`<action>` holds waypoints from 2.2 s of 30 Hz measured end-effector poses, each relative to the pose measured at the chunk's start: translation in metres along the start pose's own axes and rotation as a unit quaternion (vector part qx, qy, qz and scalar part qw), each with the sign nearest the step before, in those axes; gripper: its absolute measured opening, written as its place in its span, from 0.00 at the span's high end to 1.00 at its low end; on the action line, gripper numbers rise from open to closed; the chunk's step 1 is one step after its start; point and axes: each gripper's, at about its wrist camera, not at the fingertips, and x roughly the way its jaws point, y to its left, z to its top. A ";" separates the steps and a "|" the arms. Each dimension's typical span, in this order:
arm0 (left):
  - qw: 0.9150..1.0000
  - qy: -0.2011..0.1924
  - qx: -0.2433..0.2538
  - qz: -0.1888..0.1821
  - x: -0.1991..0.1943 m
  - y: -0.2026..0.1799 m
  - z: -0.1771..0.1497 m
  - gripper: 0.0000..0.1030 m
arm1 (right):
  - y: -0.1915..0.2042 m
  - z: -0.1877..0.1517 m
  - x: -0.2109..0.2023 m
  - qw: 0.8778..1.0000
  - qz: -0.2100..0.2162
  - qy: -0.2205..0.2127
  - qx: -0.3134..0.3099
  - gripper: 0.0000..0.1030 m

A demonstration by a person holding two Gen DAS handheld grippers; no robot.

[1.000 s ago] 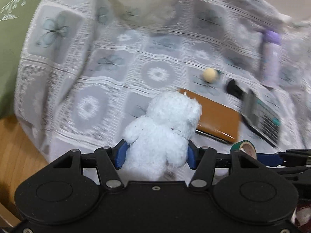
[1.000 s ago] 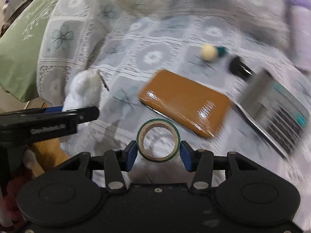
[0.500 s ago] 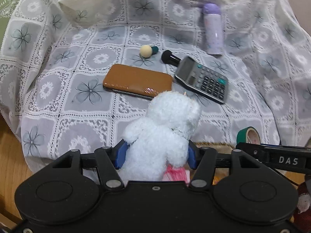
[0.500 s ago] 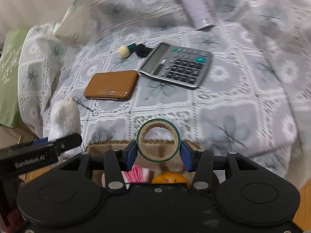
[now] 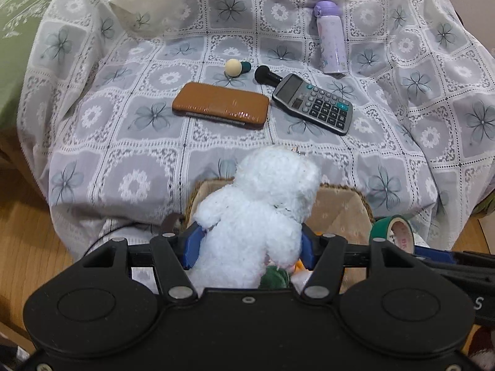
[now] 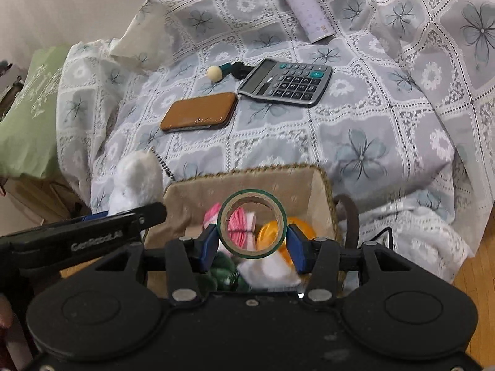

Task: Organize soft objects
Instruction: 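Carry the bunny and green tape roll with both tools over the basket, then release the bunny with the left tool while the right tool drops the green tape roll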

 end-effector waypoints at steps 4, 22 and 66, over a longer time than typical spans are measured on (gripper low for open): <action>1.000 0.007 -0.017 -0.001 -0.003 0.003 -0.016 0.44 | 0.004 -0.013 -0.006 1.000 0.001 -0.001 -0.001 0.54; 0.999 0.035 -0.028 0.010 0.013 0.001 -0.037 0.43 | -0.016 -0.020 0.007 0.998 -0.013 0.039 0.045 0.54; 0.998 0.044 -0.031 0.021 0.015 0.004 -0.041 0.25 | -0.015 -0.020 0.006 0.998 -0.017 0.042 0.041 0.52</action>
